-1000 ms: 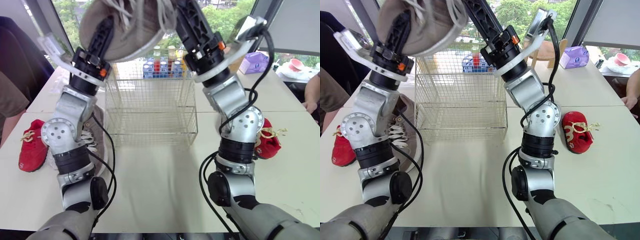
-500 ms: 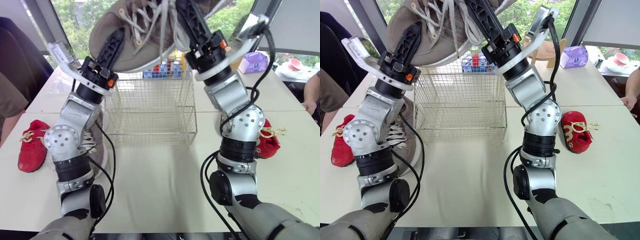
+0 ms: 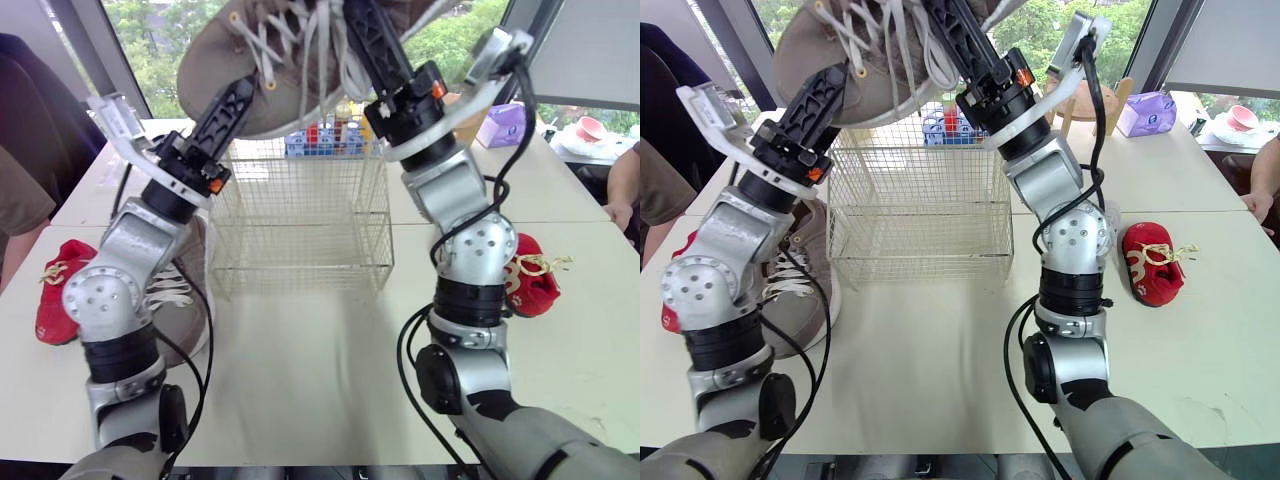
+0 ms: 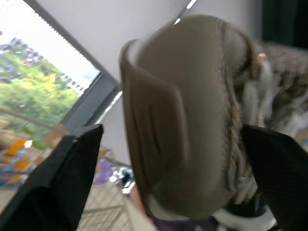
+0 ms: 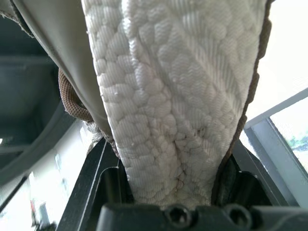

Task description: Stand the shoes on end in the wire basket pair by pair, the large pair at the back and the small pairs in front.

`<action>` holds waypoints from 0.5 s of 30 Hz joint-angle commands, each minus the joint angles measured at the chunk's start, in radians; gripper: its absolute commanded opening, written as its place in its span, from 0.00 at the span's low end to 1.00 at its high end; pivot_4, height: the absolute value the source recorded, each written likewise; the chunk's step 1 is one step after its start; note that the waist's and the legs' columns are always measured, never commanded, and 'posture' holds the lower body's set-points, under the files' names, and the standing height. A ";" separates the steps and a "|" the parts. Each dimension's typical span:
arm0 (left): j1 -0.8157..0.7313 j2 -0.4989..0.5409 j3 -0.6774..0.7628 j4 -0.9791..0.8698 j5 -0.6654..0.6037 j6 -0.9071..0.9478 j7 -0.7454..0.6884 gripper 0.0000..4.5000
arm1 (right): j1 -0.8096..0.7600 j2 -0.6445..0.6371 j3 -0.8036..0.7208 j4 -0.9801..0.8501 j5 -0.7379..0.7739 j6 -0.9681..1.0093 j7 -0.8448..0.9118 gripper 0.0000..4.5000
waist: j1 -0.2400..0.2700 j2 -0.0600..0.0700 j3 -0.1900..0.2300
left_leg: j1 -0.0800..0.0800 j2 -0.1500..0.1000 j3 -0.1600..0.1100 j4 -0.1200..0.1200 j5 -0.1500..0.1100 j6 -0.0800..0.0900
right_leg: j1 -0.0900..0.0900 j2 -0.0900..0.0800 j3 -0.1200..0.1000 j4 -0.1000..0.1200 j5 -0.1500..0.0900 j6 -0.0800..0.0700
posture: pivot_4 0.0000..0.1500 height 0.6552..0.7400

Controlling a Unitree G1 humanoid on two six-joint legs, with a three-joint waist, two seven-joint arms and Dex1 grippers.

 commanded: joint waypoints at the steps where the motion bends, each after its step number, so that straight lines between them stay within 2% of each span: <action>1: 0.042 0.082 0.018 -0.094 -0.037 0.031 0.044 0.98 | -0.173 -0.060 -0.091 0.083 0.053 -0.040 0.020 0.37 | -0.001 0.000 0.000 | 0.000 0.000 0.000 0.000 0.000 0.000 | 0.000 0.000 0.000 0.000 0.000 0.000 | 1.00 1.00; 7: 0.145 0.230 0.003 -0.235 -0.060 0.075 0.102 0.98 | -0.403 -0.248 -0.076 0.369 -0.177 -0.207 0.216 0.37 | 0.002 0.000 0.000 | 0.000 0.000 0.000 -0.001 0.000 0.001 | 0.000 0.000 0.000 -0.001 0.000 -0.001 | 1.00 1.00; 11: 0.219 0.300 0.008 -0.314 -0.091 0.084 0.140 0.98 | -0.539 -0.317 -0.041 0.589 -0.334 -0.377 0.391 0.37 | -0.003 0.001 0.000 | 0.000 0.000 0.001 -0.001 0.000 0.001 | 0.000 0.000 0.000 -0.001 0.000 0.000 | 1.00 1.00; 15: 0.354 0.366 0.042 -0.350 -0.073 0.091 0.104 0.98 | -0.599 -0.353 0.057 0.733 -0.474 -0.469 0.637 0.37 | -0.008 0.001 0.001 | 0.001 0.001 0.002 -0.003 -0.001 0.001 | -0.001 0.000 0.002 -0.001 0.000 -0.001 | 1.00 1.00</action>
